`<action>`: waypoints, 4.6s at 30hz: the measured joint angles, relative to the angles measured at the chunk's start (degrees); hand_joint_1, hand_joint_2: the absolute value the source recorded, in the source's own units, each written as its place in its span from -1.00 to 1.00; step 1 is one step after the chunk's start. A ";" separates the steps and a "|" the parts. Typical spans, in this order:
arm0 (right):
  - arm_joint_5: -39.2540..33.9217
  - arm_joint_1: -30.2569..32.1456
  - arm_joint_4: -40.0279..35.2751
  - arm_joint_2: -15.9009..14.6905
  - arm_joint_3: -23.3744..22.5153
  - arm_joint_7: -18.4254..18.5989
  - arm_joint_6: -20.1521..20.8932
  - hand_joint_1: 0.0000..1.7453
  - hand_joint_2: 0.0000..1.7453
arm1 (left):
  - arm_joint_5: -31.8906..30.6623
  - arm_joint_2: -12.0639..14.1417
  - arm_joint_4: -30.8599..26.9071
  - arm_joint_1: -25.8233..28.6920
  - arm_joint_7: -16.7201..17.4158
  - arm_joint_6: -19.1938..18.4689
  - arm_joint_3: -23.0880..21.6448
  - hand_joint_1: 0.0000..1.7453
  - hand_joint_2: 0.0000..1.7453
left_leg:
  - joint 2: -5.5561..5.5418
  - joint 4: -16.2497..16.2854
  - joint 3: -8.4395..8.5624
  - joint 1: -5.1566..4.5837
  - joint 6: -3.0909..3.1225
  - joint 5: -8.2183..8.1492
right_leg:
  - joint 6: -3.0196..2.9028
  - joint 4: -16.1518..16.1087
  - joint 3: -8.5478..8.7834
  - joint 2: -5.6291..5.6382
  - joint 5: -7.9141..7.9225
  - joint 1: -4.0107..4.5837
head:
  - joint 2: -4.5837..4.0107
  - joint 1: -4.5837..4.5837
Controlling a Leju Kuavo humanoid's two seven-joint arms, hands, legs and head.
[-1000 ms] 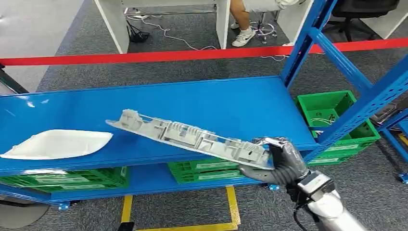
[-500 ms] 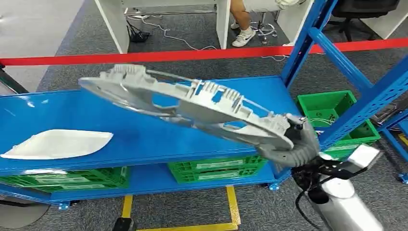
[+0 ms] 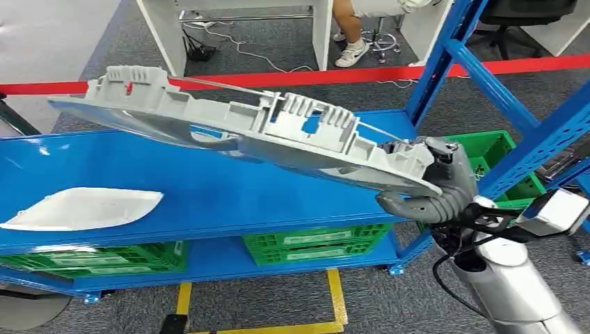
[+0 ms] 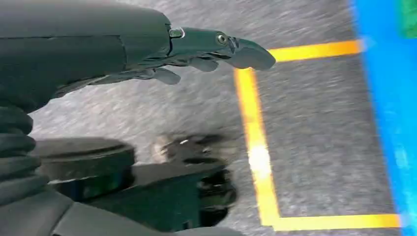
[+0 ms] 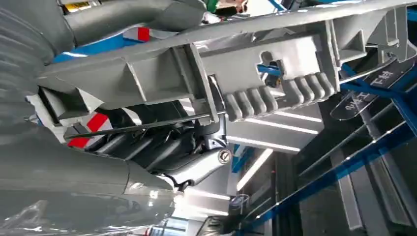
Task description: Take the parts from the cabinet and place them on the table.
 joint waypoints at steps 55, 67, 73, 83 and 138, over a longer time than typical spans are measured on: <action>-2.75 -0.86 6.47 -1.03 0.79 0.85 5.24 1.00 1.00 | 6.12 1.18 0.00 -0.42 7.00 3.56 2.95 -1.00 1.00 | 0.64 -0.68 4.01 0.51 0.92 -3.12 | 0.79 0.86 -5.89 -0.07 3.25 0.52 | 0.00 0.22; -6.60 -3.18 9.33 -1.16 0.26 2.27 9.42 1.00 1.00 | 7.85 0.83 0.00 -0.60 5.23 1.77 4.22 -1.00 1.00 | 0.66 -0.56 -1.61 0.53 0.02 2.88 | 0.31 -1.68 4.73 0.07 -2.36 1.04 | 0.00 0.59; -7.36 -3.62 10.53 -1.16 0.22 2.34 10.69 1.00 1.00 | 7.68 0.88 0.00 -0.55 5.15 1.83 4.26 -1.00 1.00 | 0.58 10.96 -5.84 0.91 -2.11 -7.50 | -1.56 -2.43 1.40 -0.32 1.16 0.30 | 0.00 0.31; -7.32 -3.85 11.54 -1.25 -0.15 2.69 11.08 1.00 1.00 | 8.16 1.03 -0.04 -1.01 4.47 1.79 4.26 -1.00 1.00 | 0.16 -0.78 5.59 1.14 -1.24 -4.81 | 1.08 -2.12 -4.46 -0.53 7.00 -0.42 | 0.00 0.13; -6.95 -3.03 16.44 -2.62 -1.64 2.25 13.38 1.00 1.00 | 10.30 1.77 -0.07 -0.70 3.97 7.21 4.04 -1.00 1.00 | 0.69 14.69 -3.43 0.58 -1.72 -9.01 | -1.48 -0.53 -1.09 -3.18 1.43 0.24 | 0.00 0.09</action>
